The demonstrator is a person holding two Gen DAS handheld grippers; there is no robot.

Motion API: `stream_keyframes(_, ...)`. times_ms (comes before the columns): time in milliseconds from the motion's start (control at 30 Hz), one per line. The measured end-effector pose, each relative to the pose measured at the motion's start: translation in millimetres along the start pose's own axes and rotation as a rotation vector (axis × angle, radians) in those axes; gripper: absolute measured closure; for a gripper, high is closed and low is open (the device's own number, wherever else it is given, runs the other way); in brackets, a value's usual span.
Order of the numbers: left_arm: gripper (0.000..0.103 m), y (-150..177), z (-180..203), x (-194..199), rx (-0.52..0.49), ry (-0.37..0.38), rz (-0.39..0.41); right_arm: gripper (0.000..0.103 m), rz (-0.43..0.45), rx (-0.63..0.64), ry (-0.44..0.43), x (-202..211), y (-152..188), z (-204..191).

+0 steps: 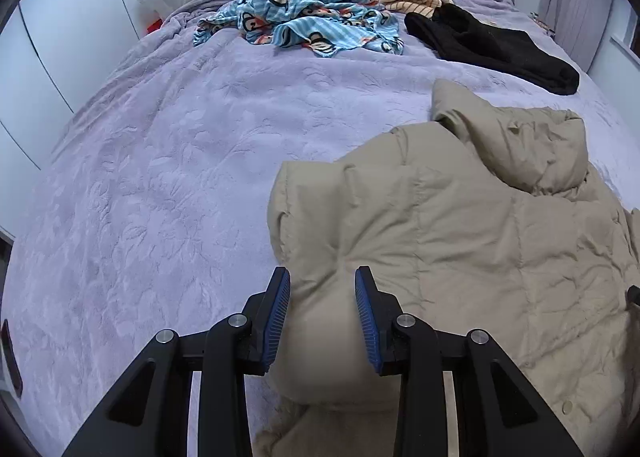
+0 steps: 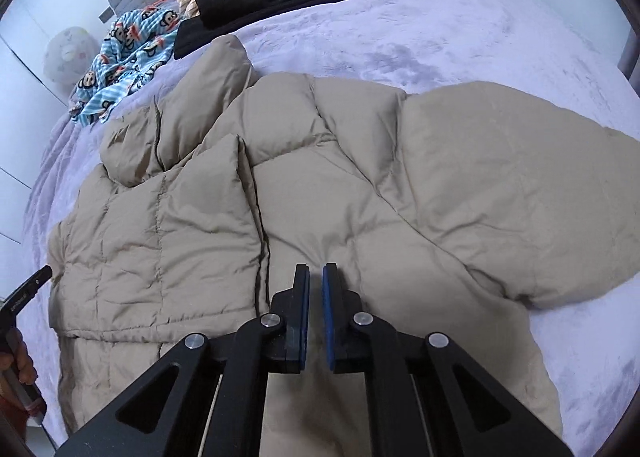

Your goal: Fold large clothes

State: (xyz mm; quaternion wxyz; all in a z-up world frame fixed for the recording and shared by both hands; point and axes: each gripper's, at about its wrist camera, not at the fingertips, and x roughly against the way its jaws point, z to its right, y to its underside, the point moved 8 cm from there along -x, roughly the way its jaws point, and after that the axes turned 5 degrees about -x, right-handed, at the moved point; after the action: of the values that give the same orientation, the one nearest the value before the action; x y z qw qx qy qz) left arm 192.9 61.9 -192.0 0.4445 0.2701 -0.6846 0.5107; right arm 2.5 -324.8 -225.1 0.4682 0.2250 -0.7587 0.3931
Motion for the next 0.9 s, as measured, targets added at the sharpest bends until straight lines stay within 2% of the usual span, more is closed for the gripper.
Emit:
stream_keyframes(200,0.067,34,70,16,-0.045,0.086,-0.089,0.095,-0.091,-0.082,-0.086,14,38,16)
stream_keyframes(400,0.067,56,149,29,-0.084,0.164,-0.142,0.094,-0.136,-0.145,-0.136,25,56,39)
stream_keyframes(433,0.067,56,160,32,-0.085,0.178,-0.145,0.092,-0.138,-0.156,-0.141,27,57,44)
stream_keyframes(500,0.067,57,179,37,-0.087,0.201,-0.154,0.080,-0.139,-0.195,-0.153,33,59,59)
stream_keyframes(533,0.067,57,186,38,-0.089,0.199,-0.155,0.067,-0.137,-0.216,-0.161,35,59,65)
stream_keyframes(567,0.055,57,193,40,-0.097,0.192,-0.154,0.054,-0.132,-0.238,-0.165,39,58,73)
stream_keyframes(600,0.022,57,200,41,-0.106,0.186,-0.156,0.051,-0.121,-0.263,-0.167,43,57,82)
stream_keyframes(633,0.012,56,205,43,-0.105,0.179,-0.144,0.049,-0.112,-0.279,-0.172,46,57,89)
stream_keyframes(700,0.008,51,212,48,-0.113,0.174,-0.113,0.049,-0.105,-0.311,-0.181,52,56,103)
stream_keyframes(833,0.008,49,230,43,-0.139,0.178,-0.140,0.046,-0.085,-0.389,-0.194,57,53,135)
stream_keyframes(900,0.008,49,239,39,-0.141,0.196,-0.155,0.037,-0.070,-0.430,-0.190,60,48,152)
